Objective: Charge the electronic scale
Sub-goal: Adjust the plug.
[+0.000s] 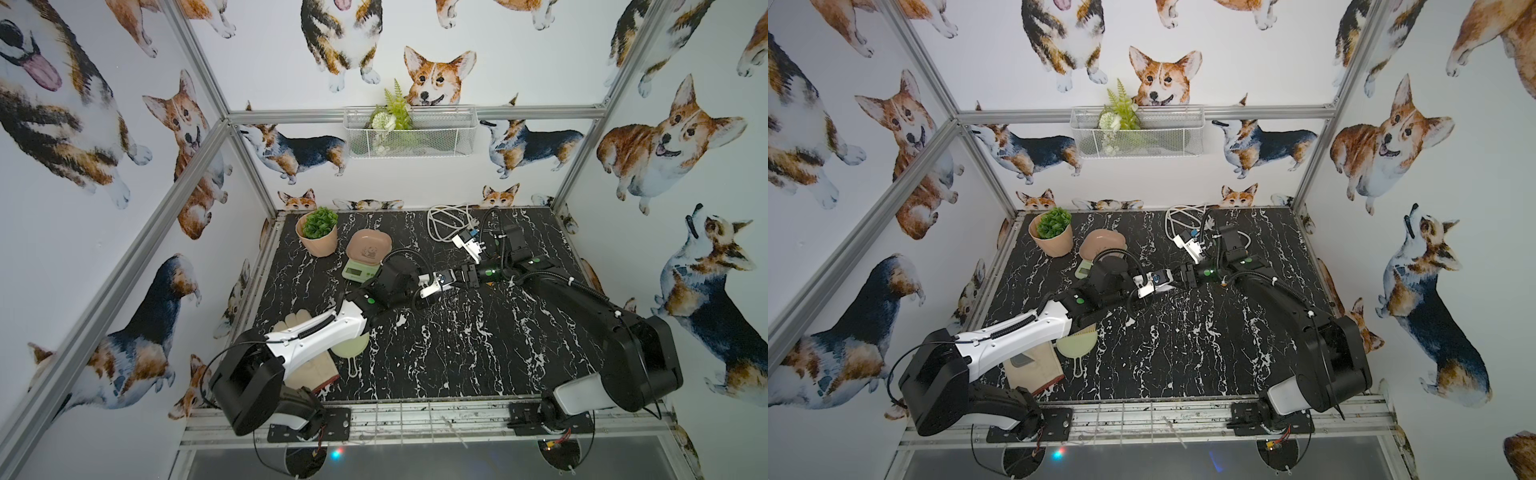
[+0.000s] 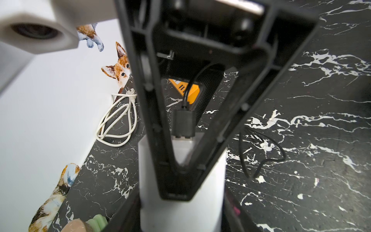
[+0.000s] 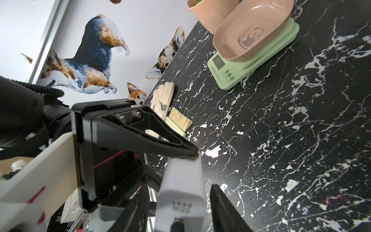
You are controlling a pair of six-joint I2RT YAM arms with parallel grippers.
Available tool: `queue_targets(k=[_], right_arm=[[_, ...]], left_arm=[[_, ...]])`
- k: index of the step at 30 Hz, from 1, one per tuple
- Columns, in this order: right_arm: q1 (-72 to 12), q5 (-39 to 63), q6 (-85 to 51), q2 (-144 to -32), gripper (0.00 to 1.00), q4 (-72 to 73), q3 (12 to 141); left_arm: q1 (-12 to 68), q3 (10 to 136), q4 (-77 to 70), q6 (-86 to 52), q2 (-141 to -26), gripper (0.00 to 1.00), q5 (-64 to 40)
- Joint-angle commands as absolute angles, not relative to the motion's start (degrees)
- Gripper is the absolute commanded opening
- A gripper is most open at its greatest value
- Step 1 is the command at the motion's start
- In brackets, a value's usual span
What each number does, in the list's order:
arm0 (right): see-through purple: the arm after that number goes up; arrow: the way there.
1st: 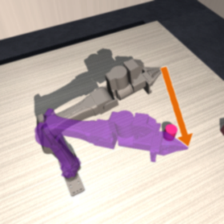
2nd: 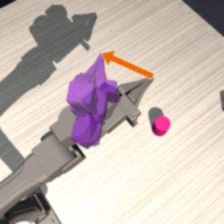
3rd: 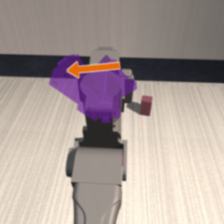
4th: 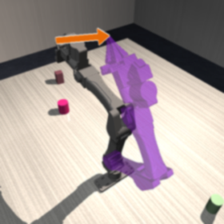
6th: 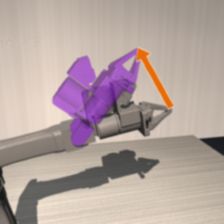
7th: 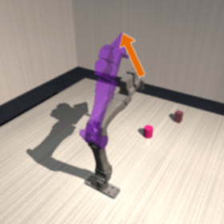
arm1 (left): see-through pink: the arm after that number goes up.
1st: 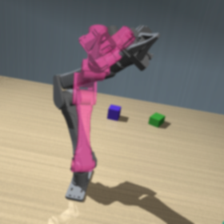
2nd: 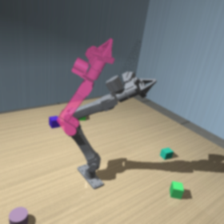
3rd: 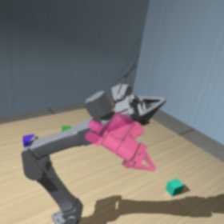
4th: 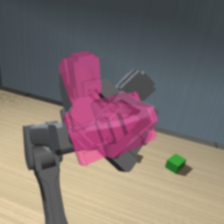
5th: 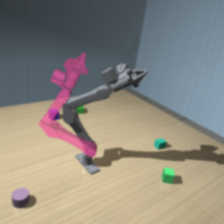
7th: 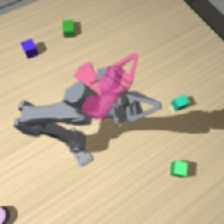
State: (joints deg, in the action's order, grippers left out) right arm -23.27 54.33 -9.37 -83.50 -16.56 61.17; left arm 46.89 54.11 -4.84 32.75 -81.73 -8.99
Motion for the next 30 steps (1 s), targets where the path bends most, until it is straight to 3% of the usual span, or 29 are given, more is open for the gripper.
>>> queue_targets(k=[1, 9, 17, 20, 27, 28, 30], right_arm=[[-23.5, 55.6, -9.6, -84.1, 0.51, -15.8, 62.1], [-23.5, 55.9, -7.2, -84.3, 0.43, -19.2, 63.7], [-23.5, 56.0, -6.0, -84.4, 0.48, -20.8, 63.6], [-23.5, 55.9, -5.0, -84.7, 0.39, -22.2, 64.2], [-23.1, 55.4, -3.5, -84.2, 0.08, -24.5, 65.3], [-23.0, 55.5, -2.9, -84.1, 0.02, -25.0, 65.5], [-22.6, 55.3, -1.5, -83.9, 0.00, -27.2, 66.5]], left_arm=[[46.8, 54.6, -7.6, 32.4, -82.0, 0.00, -9.3], [46.8, 55.0, -8.3, 31.8, -82.7, 0.00, -8.6], [46.8, 55.5, -9.0, 31.5, -83.1, 0.00, -7.5], [46.8, 55.5, -9.4, 31.2, -83.2, 0.00, -7.9], [46.8, 55.5, -10.5, 30.4, -83.1, 0.00, -8.0], [46.8, 55.7, -10.4, 30.1, -82.9, 0.08, -8.3], [46.8, 56.1, -9.8, 28.3, -82.3, 0.43, -9.3]])
